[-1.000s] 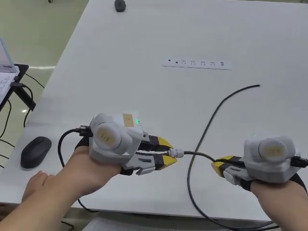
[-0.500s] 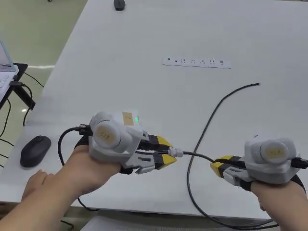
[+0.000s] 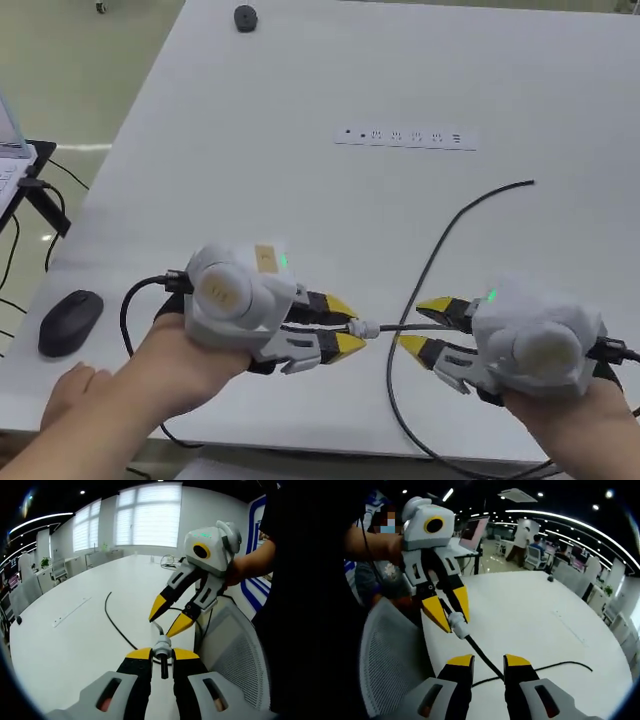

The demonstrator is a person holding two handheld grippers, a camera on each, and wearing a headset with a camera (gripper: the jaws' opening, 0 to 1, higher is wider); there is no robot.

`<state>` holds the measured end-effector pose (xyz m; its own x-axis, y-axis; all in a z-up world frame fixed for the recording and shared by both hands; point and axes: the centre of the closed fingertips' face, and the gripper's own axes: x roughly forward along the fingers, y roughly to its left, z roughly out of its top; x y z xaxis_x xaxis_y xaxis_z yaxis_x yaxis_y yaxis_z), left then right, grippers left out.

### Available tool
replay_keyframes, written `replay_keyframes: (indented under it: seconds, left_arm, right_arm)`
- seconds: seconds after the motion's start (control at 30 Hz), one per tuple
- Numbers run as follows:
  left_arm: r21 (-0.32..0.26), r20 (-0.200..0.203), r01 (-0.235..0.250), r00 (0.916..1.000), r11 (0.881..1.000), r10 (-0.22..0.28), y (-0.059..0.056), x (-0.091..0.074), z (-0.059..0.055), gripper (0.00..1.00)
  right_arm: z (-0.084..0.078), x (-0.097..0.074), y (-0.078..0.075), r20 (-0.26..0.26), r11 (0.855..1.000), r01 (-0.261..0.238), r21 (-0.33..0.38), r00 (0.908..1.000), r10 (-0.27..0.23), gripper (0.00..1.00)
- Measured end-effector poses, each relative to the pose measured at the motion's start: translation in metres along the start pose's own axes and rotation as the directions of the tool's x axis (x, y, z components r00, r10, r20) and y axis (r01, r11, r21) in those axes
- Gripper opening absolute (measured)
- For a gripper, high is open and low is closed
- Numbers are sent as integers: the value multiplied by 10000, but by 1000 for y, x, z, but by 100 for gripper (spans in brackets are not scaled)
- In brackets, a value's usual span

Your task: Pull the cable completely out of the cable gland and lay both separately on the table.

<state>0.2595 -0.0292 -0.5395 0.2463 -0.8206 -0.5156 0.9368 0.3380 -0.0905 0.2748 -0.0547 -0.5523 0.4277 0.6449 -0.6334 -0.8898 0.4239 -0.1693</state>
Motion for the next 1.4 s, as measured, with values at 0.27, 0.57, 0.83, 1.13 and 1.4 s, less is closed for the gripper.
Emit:
replay_keyframes:
  seconds: [0.27, 0.57, 0.83, 1.13, 1.4]
  left_arm:
    - [60, -24, 35, 10000, 10000, -35, -1, 1, 1, 15]
    - [136, -28, 90, 10000, 9999, -90, -2, 3, 4, 15]
    - [59, 80, 76, 9999, 10000, -77, -2, 5, 6, 15]
    - [39, 104, 43, 9999, 10000, -43, 0, 4, 5, 15]
    - [-35, 171, 30, 9999, 10000, -30, 0, 3, 5, 15]
  right_arm:
    - [5, 5, 16, -295, 9866, -334, -1599, 9991, 291, 12]
    - [8, 6, 14, -184, 9771, -397, -2091, 9992, 367, 2]
    - [0, 6, 9, -181, 9968, -354, -720, 9993, 342, 0]
    - [-21, 7, -1, -729, 10000, -72, 66, 9973, 77, 0]
    - [-38, 7, -5, -1068, 9989, 39, 458, 9943, 10, 0]
